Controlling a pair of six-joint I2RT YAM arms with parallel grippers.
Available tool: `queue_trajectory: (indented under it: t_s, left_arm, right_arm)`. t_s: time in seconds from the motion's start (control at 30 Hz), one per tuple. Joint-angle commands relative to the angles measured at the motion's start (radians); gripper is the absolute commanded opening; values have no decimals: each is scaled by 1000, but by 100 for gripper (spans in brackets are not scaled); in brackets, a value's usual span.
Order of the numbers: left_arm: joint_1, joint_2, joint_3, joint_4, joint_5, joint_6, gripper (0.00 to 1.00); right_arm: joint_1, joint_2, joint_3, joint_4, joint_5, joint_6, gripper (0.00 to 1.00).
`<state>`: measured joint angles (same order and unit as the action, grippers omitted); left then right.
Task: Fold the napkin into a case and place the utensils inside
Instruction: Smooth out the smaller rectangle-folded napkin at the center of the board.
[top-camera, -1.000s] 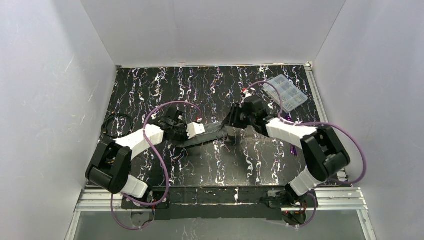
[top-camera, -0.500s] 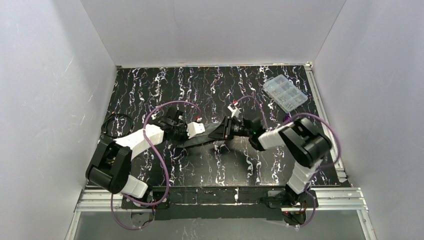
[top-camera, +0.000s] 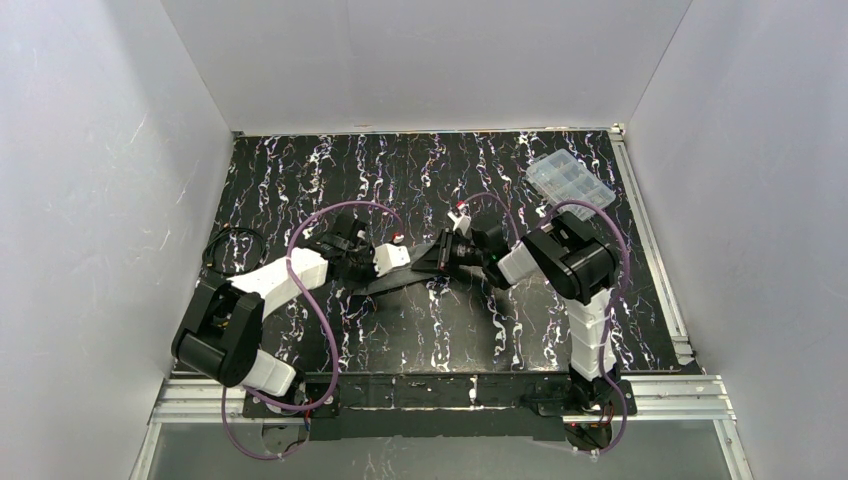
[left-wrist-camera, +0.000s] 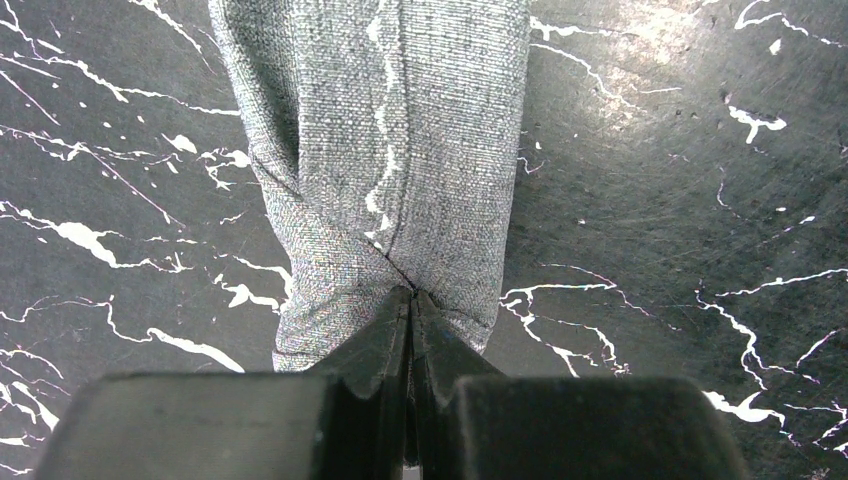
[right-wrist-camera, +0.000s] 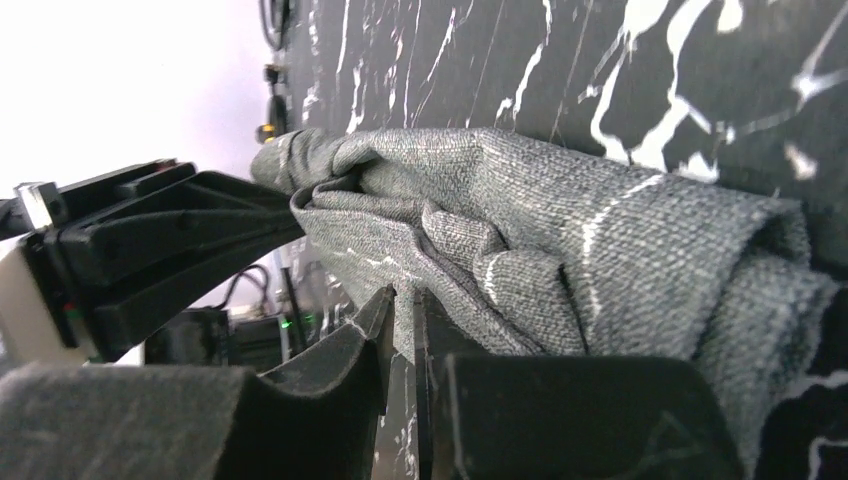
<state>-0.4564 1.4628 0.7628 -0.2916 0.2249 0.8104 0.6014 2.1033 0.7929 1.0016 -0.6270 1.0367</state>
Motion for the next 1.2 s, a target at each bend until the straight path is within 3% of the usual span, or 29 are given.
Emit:
queue_trajectory:
  t_s: [0.0, 0.2, 0.33, 0.47, 0.5, 0.63, 0.77, 0.87, 1.17]
  left_arm:
    - [3, 40, -1, -112, -10, -23, 0]
    - [11, -5, 25, -178, 59, -42, 7]
    - [23, -49, 53, -282, 150, 11, 18]
    - [76, -34, 141, -434, 235, 89, 27]
    - [91, -35, 168, -476, 257, 116, 37]
    - [130, -88, 184, -577, 301, 271, 40]
    - [145, -177, 123, -525, 261, 349, 39]
    - [161, -229, 48, -379, 207, 341, 38]
    - [177, -216, 20, -239, 233, 314, 37]
  right_arm:
    - [8, -53, 49, -371, 201, -230, 22]
    - [11, -15, 73, -383, 242, -225, 21]
    - [15, -28, 58, -378, 250, -209, 20]
    - [17, -47, 58, -414, 259, -219, 20]
    - [17, -48, 60, -423, 258, -220, 20]
    - [18, -51, 79, -467, 255, -226, 20]
    - [17, -67, 105, -534, 265, -231, 18]
    - [17, -88, 128, -598, 288, -230, 17]
    - [25, -131, 219, -772, 365, -228, 18]
